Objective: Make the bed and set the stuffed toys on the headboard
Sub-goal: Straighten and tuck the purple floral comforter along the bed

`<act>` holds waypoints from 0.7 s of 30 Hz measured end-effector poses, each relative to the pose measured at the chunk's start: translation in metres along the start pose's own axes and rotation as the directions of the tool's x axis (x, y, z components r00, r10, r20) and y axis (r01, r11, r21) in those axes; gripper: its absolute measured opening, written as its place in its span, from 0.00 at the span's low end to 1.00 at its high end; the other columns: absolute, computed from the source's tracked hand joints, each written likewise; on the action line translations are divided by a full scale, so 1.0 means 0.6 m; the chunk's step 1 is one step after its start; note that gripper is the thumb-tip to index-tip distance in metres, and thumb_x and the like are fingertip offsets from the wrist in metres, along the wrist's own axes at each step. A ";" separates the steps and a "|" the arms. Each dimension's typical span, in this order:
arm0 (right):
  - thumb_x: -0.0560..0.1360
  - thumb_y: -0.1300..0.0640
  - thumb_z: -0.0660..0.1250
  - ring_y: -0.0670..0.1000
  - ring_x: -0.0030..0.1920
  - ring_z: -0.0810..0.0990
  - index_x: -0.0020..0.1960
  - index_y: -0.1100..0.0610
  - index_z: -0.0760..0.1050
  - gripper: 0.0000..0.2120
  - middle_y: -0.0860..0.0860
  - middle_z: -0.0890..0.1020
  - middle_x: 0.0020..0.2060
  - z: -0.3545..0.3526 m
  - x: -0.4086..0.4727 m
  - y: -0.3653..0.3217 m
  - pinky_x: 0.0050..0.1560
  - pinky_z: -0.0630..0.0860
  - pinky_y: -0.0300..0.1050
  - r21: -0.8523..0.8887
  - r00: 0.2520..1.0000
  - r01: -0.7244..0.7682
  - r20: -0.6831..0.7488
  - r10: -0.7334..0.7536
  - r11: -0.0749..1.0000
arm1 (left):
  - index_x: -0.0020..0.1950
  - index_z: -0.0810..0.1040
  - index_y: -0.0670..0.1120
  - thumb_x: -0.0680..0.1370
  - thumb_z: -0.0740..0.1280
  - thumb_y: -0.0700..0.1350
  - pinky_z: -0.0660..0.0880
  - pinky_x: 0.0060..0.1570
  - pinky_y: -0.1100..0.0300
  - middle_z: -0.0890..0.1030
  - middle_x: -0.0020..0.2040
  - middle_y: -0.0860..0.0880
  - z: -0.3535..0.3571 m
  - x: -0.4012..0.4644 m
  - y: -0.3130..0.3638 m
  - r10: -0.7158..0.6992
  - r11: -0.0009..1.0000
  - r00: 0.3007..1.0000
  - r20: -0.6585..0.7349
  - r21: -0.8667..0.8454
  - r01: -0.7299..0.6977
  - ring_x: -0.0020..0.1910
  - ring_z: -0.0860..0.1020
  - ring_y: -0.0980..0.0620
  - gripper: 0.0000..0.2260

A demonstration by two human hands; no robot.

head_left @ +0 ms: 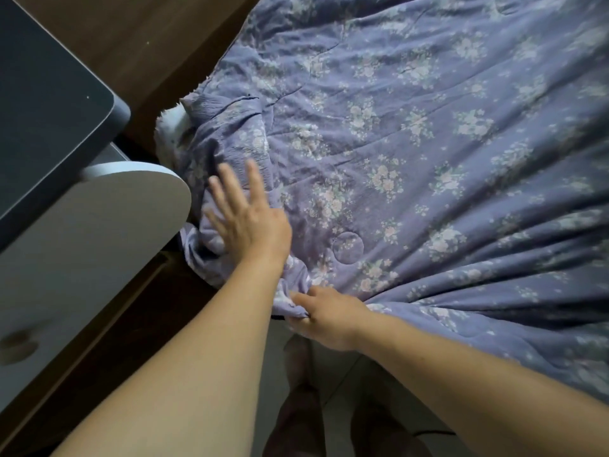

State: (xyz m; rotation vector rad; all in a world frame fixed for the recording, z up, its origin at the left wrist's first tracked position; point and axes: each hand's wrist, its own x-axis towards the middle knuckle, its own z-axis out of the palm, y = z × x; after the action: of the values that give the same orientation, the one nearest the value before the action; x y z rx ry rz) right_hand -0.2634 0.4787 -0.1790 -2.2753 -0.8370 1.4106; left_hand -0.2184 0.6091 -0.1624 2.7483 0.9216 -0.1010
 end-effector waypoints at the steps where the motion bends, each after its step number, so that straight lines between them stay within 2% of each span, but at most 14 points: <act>1: 0.80 0.43 0.53 0.58 0.64 0.68 0.69 0.48 0.63 0.19 0.57 0.69 0.62 0.003 0.001 -0.002 0.58 0.67 0.52 -0.011 1.000 0.015 0.012 -0.015 1.000 | 0.77 0.44 0.55 0.79 0.58 0.46 0.37 0.72 0.44 0.39 0.78 0.48 0.004 0.010 0.010 0.123 0.991 0.990 0.075 0.045 -0.126 0.76 0.37 0.46 0.31; 3: 0.81 0.44 0.53 0.58 0.65 0.67 0.72 0.47 0.60 0.21 0.56 0.69 0.63 0.011 0.004 -0.008 0.58 0.67 0.51 -0.030 0.999 0.053 0.011 -0.053 0.998 | 0.77 0.45 0.58 0.80 0.56 0.50 0.35 0.70 0.39 0.38 0.78 0.50 0.018 0.034 0.022 0.274 0.937 0.929 0.251 0.150 -0.317 0.76 0.34 0.46 0.29; 5: 0.81 0.45 0.53 0.58 0.64 0.68 0.69 0.49 0.63 0.18 0.55 0.70 0.61 0.024 0.007 -0.011 0.58 0.68 0.51 -0.014 0.996 0.093 0.012 -0.093 0.996 | 0.77 0.45 0.58 0.80 0.56 0.52 0.35 0.68 0.33 0.38 0.78 0.50 0.031 0.057 0.015 0.236 0.907 0.905 0.354 0.254 -0.336 0.76 0.34 0.46 0.28; 7: 0.80 0.44 0.55 0.58 0.63 0.68 0.64 0.52 0.66 0.17 0.54 0.71 0.58 0.036 0.011 -0.011 0.57 0.68 0.50 0.066 0.992 0.109 0.050 -0.113 0.992 | 0.77 0.46 0.56 0.80 0.55 0.50 0.37 0.65 0.29 0.41 0.78 0.50 0.040 0.077 -0.010 0.039 0.932 0.948 0.317 0.331 -0.149 0.76 0.37 0.45 0.28; 8: 0.79 0.42 0.57 0.57 0.63 0.67 0.63 0.53 0.67 0.19 0.53 0.70 0.56 0.038 0.012 -0.011 0.58 0.68 0.50 0.116 0.989 0.118 0.076 -0.127 0.986 | 0.77 0.47 0.55 0.79 0.54 0.48 0.39 0.66 0.29 0.45 0.78 0.49 0.040 0.085 -0.026 -0.100 0.944 0.958 0.267 0.329 0.007 0.76 0.41 0.44 0.27; 9: 0.76 0.40 0.61 0.56 0.64 0.67 0.65 0.54 0.66 0.24 0.53 0.70 0.57 0.034 0.012 -0.011 0.61 0.68 0.49 0.158 0.984 0.127 0.101 -0.144 0.979 | 0.76 0.49 0.53 0.79 0.54 0.47 0.40 0.67 0.31 0.48 0.77 0.48 0.039 0.094 -0.040 -0.255 0.935 0.941 0.221 0.305 0.181 0.76 0.45 0.43 0.26; 11: 0.71 0.36 0.66 0.53 0.67 0.66 0.72 0.52 0.63 0.35 0.52 0.69 0.63 0.013 0.014 -0.012 0.68 0.66 0.49 0.218 0.981 0.130 0.116 -0.158 0.967 | 0.76 0.51 0.48 0.80 0.54 0.48 0.43 0.72 0.37 0.50 0.76 0.44 0.032 0.112 -0.061 -0.522 0.847 0.832 0.189 0.234 0.478 0.75 0.48 0.40 0.26; 12: 0.70 0.36 0.68 0.52 0.67 0.68 0.72 0.51 0.64 0.36 0.51 0.70 0.65 -0.001 0.019 -0.013 0.69 0.66 0.47 0.254 0.983 0.129 0.092 -0.157 0.959 | 0.77 0.50 0.47 0.80 0.54 0.50 0.43 0.73 0.40 0.49 0.77 0.43 0.029 0.118 -0.066 -0.592 0.804 0.781 0.199 0.207 0.557 0.75 0.48 0.40 0.26; 13: 0.70 0.38 0.68 0.50 0.67 0.70 0.71 0.52 0.66 0.34 0.50 0.72 0.66 -0.018 0.023 -0.015 0.69 0.66 0.44 0.305 0.988 0.127 0.051 -0.149 0.944 | 0.77 0.48 0.46 0.80 0.54 0.50 0.42 0.73 0.41 0.47 0.77 0.42 0.027 0.121 -0.068 -0.616 0.788 0.758 0.214 0.185 0.587 0.76 0.46 0.40 0.28; 14: 0.72 0.40 0.68 0.49 0.65 0.72 0.69 0.53 0.70 0.30 0.50 0.74 0.65 -0.034 0.030 -0.016 0.67 0.67 0.42 0.356 0.991 0.128 -0.009 -0.134 0.926 | 0.78 0.45 0.47 0.80 0.54 0.50 0.41 0.73 0.41 0.44 0.78 0.42 0.028 0.124 -0.069 -0.603 0.798 0.765 0.228 0.164 0.580 0.76 0.45 0.40 0.29; 17: 0.77 0.48 0.64 0.50 0.54 0.79 0.57 0.55 0.79 0.14 0.51 0.82 0.54 -0.076 0.051 -0.017 0.59 0.75 0.49 0.368 0.954 0.162 -0.296 -0.050 0.916 | 0.78 0.42 0.49 0.79 0.57 0.46 0.42 0.72 0.43 0.42 0.78 0.43 0.036 0.129 -0.067 -0.496 0.867 0.835 0.238 0.082 0.491 0.77 0.43 0.43 0.32; 19: 0.79 0.54 0.62 0.51 0.51 0.79 0.57 0.56 0.79 0.11 0.52 0.82 0.53 -0.102 0.061 -0.011 0.56 0.76 0.50 0.326 0.896 0.144 -0.443 0.017 0.934 | 0.78 0.43 0.49 0.78 0.56 0.43 0.46 0.74 0.46 0.44 0.78 0.46 0.045 0.133 -0.065 -0.417 0.905 0.877 0.240 0.018 0.426 0.77 0.45 0.44 0.32; 21: 0.79 0.56 0.61 0.51 0.53 0.78 0.59 0.56 0.77 0.11 0.52 0.80 0.55 -0.126 0.070 -0.001 0.57 0.76 0.49 0.322 0.842 0.122 -0.534 0.074 0.939 | 0.78 0.42 0.50 0.79 0.54 0.40 0.53 0.73 0.48 0.44 0.78 0.48 0.051 0.139 -0.062 -0.370 0.907 0.885 0.282 -0.095 0.410 0.76 0.50 0.44 0.31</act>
State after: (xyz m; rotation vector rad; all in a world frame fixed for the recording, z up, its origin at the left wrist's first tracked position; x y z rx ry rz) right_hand -0.1821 0.5075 -0.1736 -2.1919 -0.3931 0.7448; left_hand -0.1739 0.6788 -0.2116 2.3022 1.3310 -0.4313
